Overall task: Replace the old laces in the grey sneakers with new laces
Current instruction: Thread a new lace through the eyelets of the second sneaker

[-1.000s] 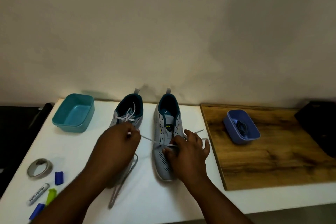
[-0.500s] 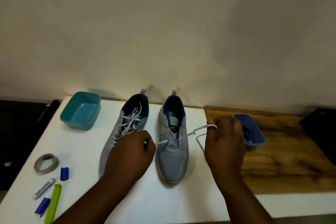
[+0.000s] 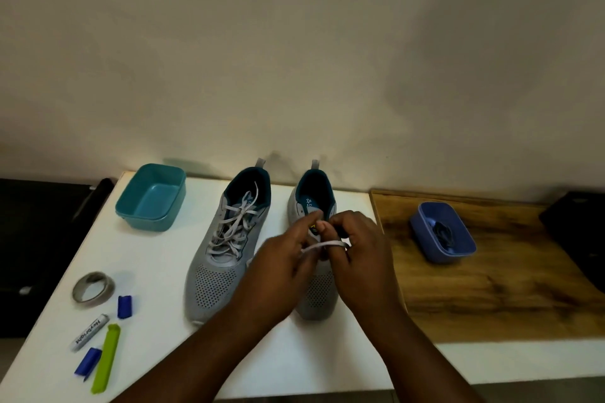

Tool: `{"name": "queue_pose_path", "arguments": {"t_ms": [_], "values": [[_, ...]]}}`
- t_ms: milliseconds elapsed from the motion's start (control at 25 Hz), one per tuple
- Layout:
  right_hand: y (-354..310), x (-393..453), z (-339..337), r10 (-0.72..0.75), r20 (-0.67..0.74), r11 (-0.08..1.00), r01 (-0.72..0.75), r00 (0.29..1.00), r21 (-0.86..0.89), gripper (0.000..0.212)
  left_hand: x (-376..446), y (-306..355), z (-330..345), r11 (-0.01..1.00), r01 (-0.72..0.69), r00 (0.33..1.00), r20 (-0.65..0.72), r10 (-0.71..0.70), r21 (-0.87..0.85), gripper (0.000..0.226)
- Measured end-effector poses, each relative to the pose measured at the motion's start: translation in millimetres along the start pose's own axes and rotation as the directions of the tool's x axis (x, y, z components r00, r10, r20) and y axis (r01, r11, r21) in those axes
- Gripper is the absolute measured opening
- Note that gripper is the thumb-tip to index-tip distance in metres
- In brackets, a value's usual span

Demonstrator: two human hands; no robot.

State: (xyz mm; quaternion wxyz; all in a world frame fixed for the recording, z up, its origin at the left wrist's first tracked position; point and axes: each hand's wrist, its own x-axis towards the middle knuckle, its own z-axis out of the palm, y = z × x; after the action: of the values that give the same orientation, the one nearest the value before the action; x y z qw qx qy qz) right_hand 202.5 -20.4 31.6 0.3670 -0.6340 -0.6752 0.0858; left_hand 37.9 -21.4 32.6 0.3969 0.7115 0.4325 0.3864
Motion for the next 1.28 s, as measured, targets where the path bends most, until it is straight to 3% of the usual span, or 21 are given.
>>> {"name": "queue_pose_path", "arguments": {"t_ms": [40, 120, 160, 200, 280, 320, 360, 440, 480, 560, 600, 680, 760, 880, 960, 1040, 1120, 1200, 1280], "values": [[6.9, 0.8, -0.9, 0.027, -0.016, 0.997, -0.028, 1.0, -0.079, 0.037, 3.0, -4.6, -3.3, 1.0, 0.017, 0.996, -0.088, -0.016, 0.003, 0.041], [22.5, -1.6, -6.7, 0.148, -0.058, 0.967, -0.157, 0.987, -0.2, 0.036, 5.2, -9.4, -13.0, 0.983, 0.103, 0.97, -0.201, -0.132, -0.152, 0.032], [32.1, -1.8, -8.7, 0.226, -0.075, 0.956, -0.236, 0.971, -0.174, 0.034, 6.3, -13.1, -15.7, 0.961, 0.148, 0.953, -0.228, -0.202, -0.232, 0.031], [37.9, -2.3, -9.9, 0.331, -0.108, 0.942, -0.335, 0.937, -0.021, 0.03, 4.6, -17.9, -17.9, 0.951, 0.19, 0.936, -0.247, -0.25, -0.245, 0.03], [32.5, -4.5, -11.7, 0.558, -0.151, 0.78, -0.454, 0.816, 0.432, 0.018, -4.4, -24.9, -22.8, 0.963, 0.251, 0.946, -0.184, -0.266, -0.101, 0.03], [25.0, -6.9, -13.8, 0.558, -0.169, 0.755, -0.413, 0.812, 0.51, 0.013, -10.9, -29.4, -24.5, 0.965, 0.25, 0.966, -0.088, -0.243, 0.08, 0.03], [14.5, -10.5, -14.8, 0.468, -0.188, 0.815, -0.339, 0.864, 0.47, 0.018, -16.9, -29.8, -24.8, 0.938, 0.206, 0.973, 0.043, -0.226, 0.278, 0.033], [-5.1, -24.4, -11.8, 0.171, -0.096, 0.937, -0.132, 0.981, 0.322, 0.026, -21.4, -27.1, -25.7, 0.906, 0.11, 0.95, 0.224, -0.216, 0.408, 0.054], [-13.8, -32.9, -8.7, 0.026, -0.003, 0.965, -0.024, 1.0, 0.261, 0.024, -19.3, -18.6, -27.0, 0.945, 0.144, 0.946, 0.239, -0.218, 0.293, 0.061], [-23.4, -49.2, -2.0, -0.186, 0.189, 0.97, 0.149, 0.964, 0.195, 0.017, -10.8, -5.9, -26.3, 0.945, 0.311, 0.945, 0.135, -0.297, -0.101, 0.049], [-23.6, -53.6, 0.2, -0.253, 0.265, 0.958, 0.203, 0.931, 0.201, 0.016, -5.3, 0.2, -25.9, 0.888, 0.399, 0.917, 0.131, -0.378, -0.231, 0.039], [-22.5, -56.8, 1.0, -0.333, 0.353, 0.932, 0.248, 0.874, 0.263, 0.017, 2.1, 7.9, -25.4, 0.771, 0.543, 0.839, 0.252, -0.482, -0.333, 0.039], [-19.4, -56.0, -1.1, -0.363, 0.406, 0.915, 0.238, 0.839, 0.326, 0.02, 5.1, 5.4, -21.4, 0.692, 0.55, 0.834, 0.267, -0.482, -0.468, 0.035], [-12.6, -55.8, -6.4, -0.325, 0.475, 0.901, 0.115, 0.818, 0.419, 0.022, 11.3, 0.3, -17.1, 0.529, 0.473, 0.815, 0.122, -0.567, -0.704, 0.029], [-9.7, -54.6, -9.4, -0.278, 0.517, 0.885, 0.007, 0.809, 0.465, 0.023, 15.9, -2.2, -18.0, 0.478, 0.399, 0.813, 0.06, -0.579, -0.783, 0.027], [-7.3, -48.7, -10.1, -0.169, 0.456, 0.885, -0.069, 0.874, 0.461, 0.018, 16.0, -3.6, -18.3, 0.609, 0.384, 0.826, -0.036, -0.562, -0.694, 0.024], [-1.9, -36.8, -7.8, 0.103, 0.279, 0.862, -0.226, 0.955, 0.455, 0.011, 12.4, -4.3, -15.6, 0.834, 0.384, 0.868, -0.151, -0.472, -0.396, 0.023], [0.4, -26.3, -3.6, 0.317, 0.148, 0.807, -0.348, 0.937, 0.477, 0.007, 8.4, -4.6, -9.9, 0.939, 0.292, 0.932, -0.165, -0.322, -0.183, 0.02], [-2.7, -21.8, 4.0, 0.341, 0.213, 0.743, -0.401, 0.916, 0.535, 0.016, 6.3, -11.3, -5.1, 0.973, 0.223, 0.968, -0.104, -0.228, -0.064, 0.018]]}}
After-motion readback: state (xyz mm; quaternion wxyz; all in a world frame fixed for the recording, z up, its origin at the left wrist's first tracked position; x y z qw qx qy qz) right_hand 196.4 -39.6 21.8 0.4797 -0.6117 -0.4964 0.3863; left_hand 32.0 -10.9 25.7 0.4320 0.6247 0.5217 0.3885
